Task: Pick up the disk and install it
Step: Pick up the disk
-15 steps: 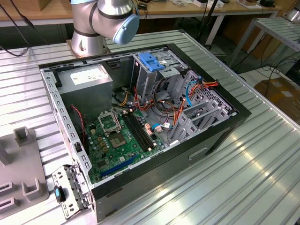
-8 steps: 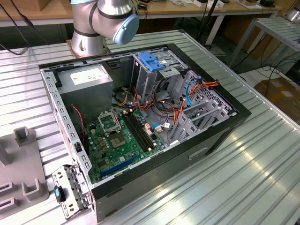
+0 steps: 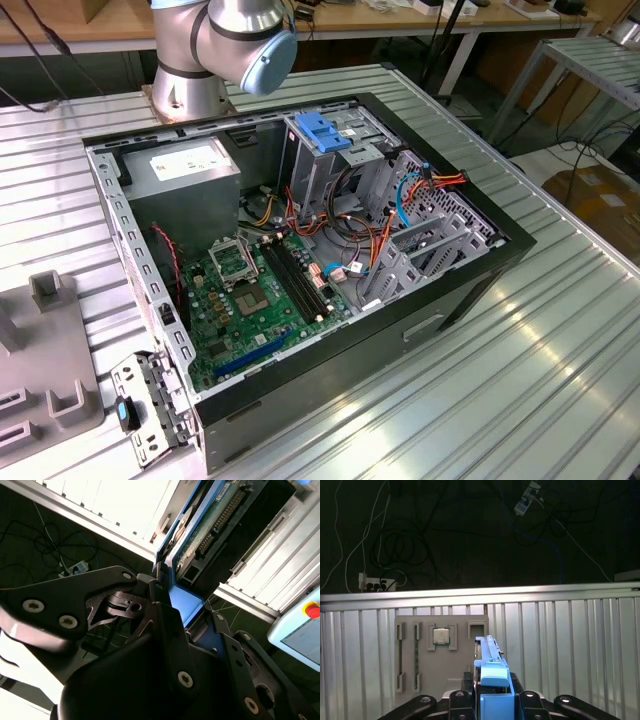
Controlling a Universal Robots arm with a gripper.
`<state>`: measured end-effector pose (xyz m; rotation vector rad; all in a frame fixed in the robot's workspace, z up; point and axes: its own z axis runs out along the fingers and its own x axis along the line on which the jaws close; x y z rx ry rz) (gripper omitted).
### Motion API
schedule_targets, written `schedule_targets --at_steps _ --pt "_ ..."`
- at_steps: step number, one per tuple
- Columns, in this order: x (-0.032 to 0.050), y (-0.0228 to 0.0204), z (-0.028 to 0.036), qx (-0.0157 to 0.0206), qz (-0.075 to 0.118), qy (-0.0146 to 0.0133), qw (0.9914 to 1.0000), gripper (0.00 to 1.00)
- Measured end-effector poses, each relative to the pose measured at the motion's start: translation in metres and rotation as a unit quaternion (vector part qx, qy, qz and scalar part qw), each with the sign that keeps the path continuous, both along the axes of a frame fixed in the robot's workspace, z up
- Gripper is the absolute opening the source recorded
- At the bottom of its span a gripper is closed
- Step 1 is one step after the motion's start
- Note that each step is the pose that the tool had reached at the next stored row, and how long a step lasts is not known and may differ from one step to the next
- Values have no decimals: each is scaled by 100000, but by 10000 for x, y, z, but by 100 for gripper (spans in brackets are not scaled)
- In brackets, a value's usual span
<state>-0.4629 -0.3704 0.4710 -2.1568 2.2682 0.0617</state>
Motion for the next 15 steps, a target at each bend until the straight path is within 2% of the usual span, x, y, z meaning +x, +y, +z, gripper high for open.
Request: schedule_targets --at_steps 15 --pt "8 0 83 -4 -1 103 100000 37"
